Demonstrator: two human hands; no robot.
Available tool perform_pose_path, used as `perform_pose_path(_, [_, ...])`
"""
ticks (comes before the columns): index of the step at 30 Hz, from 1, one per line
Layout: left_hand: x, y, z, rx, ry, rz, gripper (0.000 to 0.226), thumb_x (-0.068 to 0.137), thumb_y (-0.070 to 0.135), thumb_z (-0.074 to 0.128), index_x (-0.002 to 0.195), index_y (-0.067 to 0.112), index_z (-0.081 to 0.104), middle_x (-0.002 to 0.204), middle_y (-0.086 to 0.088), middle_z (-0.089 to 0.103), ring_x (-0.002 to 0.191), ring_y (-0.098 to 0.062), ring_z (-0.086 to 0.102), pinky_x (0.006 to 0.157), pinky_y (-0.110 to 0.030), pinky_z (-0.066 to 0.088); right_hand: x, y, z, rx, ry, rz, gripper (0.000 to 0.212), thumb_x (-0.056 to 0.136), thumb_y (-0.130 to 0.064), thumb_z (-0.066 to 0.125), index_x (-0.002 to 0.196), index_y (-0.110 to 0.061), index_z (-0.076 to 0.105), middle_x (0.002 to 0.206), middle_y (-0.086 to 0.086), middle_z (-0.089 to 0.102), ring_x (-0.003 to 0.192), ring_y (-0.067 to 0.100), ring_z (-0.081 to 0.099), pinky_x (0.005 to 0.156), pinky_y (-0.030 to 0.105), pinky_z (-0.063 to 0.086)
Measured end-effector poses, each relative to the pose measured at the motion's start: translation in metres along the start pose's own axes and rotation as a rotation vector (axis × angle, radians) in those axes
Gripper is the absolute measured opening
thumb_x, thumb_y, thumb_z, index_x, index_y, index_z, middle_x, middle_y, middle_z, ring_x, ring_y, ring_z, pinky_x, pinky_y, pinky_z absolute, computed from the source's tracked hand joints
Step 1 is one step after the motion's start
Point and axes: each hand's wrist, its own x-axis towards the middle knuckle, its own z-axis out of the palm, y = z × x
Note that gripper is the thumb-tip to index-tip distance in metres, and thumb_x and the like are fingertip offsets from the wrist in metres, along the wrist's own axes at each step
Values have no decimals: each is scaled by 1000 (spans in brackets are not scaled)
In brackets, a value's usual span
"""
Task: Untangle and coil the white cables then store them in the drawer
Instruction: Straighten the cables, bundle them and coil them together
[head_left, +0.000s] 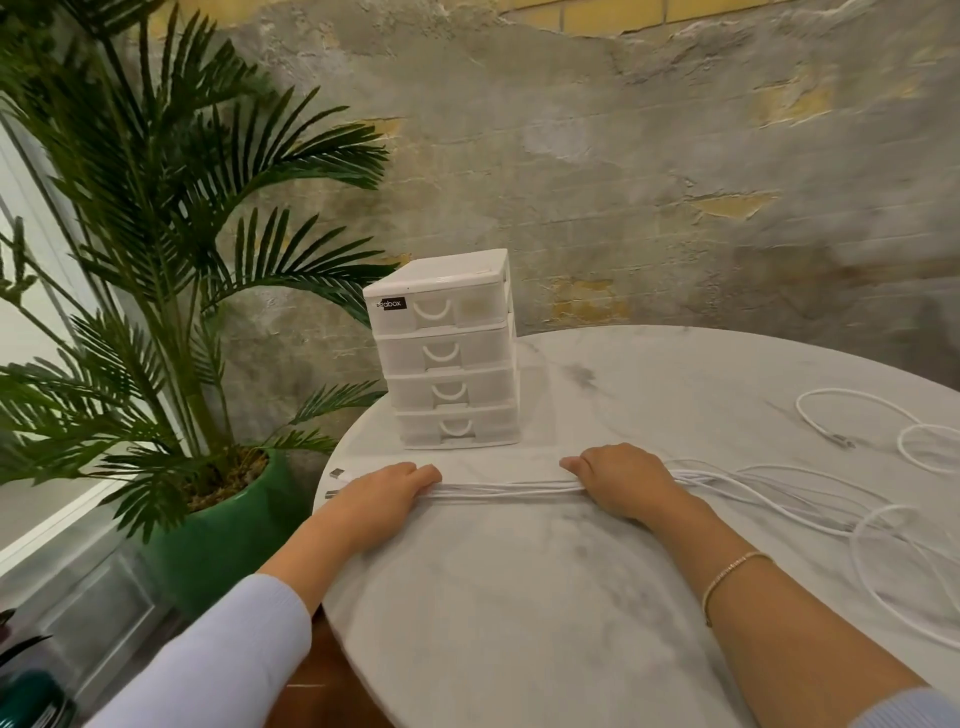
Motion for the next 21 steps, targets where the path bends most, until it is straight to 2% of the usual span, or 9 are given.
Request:
perform_pose_path(2, [-4, 1, 3, -30, 10, 15, 36, 100, 13, 30, 131, 29, 40, 120, 0, 47, 109, -20, 48, 89, -27, 37, 0, -1, 0, -24, -5, -6, 50, 102, -42, 21, 114, -10, 57, 125, 8, 57, 117, 25, 50, 89, 31, 37])
perform_pose_path(7, [-14, -8, 4, 9, 36, 53, 46, 99, 12, 34, 142, 29, 34, 133, 2, 35, 118, -16, 39, 102, -20, 30, -2, -3, 0, -65, 4, -4, 50, 102, -42, 21, 119, -12, 57, 126, 8, 58, 116, 26, 51, 91, 32, 38])
perform_pose_path(11, [-18, -10, 2, 24, 0, 35, 50, 99, 11, 33, 146, 27, 29, 141, 3, 32, 128, -15, 33, 107, -22, 25, -3, -4, 0, -109, 8, -11, 47, 103, -39, 21, 123, -14, 55, 127, 5, 57, 118, 24, 50, 92, 32, 38])
perform_pose_path(15, [-14, 9, -8, 25, 73, 13, 46, 99, 20, 35, 145, 23, 35, 145, 4, 34, 133, -14, 30, 110, -22, 21, -3, -4, 0, -109, 29, -16, 46, 103, -39, 22, 121, -14, 56, 126, 4, 58, 117, 24, 50, 91, 32, 39])
perform_pose_path(18, [-2, 46, -13, -97, 115, 76, 46, 98, 22, 39, 143, 20, 36, 145, 1, 36, 135, -15, 31, 108, -23, 22, -3, -4, 0, -94, 53, -19, 45, 103, -38, 23, 118, -15, 58, 123, 5, 60, 115, 25, 52, 89, 32, 39])
perform_pose_path(21, [18, 90, -14, -303, 94, 142, 41, 97, 19, 38, 137, 17, 45, 136, -2, 49, 127, -16, 40, 102, -23, 30, -4, -3, 2, -81, 120, -20, 47, 102, -41, 25, 111, -14, 61, 116, 6, 63, 110, 25, 55, 85, 32, 40])
